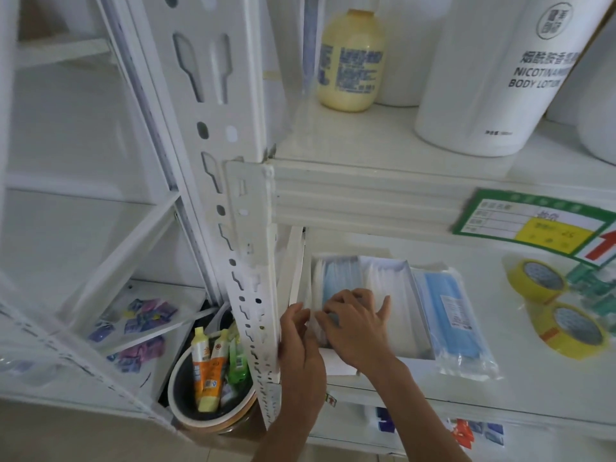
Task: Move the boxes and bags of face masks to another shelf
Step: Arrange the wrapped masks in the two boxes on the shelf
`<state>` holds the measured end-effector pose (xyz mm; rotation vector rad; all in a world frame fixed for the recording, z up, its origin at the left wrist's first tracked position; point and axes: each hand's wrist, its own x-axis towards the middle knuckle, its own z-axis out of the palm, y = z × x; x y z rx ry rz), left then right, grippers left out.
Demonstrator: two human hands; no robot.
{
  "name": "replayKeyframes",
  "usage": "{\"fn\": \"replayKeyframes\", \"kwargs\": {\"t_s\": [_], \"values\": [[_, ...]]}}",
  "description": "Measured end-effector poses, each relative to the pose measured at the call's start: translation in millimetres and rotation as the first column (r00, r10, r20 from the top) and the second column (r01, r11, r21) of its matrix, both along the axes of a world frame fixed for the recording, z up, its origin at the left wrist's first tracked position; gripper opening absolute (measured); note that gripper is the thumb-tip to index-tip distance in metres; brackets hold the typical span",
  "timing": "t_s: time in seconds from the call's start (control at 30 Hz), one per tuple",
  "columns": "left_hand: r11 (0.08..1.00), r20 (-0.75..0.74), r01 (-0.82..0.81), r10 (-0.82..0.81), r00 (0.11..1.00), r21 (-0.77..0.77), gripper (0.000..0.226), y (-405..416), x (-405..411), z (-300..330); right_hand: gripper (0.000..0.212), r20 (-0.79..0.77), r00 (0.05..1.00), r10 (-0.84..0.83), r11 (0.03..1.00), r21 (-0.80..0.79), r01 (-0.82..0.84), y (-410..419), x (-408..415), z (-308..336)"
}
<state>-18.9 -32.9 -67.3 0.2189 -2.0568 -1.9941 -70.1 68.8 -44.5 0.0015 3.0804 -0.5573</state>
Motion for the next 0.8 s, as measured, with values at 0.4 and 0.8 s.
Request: {"fn": "replayKeyframes", "kwargs": {"t_s": [0.4, 0.8], "values": [[0.785, -0.149, 0.251, -0.397, 0.906, -0.566, 0.059, -14, -16, 16, 0.033, -0.129, 0.956, -0.264, 0.874, -0.450, 0.181, 4, 4, 28], [0.943, -0.016, 0.023, -0.030, 0.999, -0.333, 0.032, 9, -32, 35, 0.029, -0.270, 0.962, -0.039, 0.888, -0.450, -0.090, 56, 29, 44]]}}
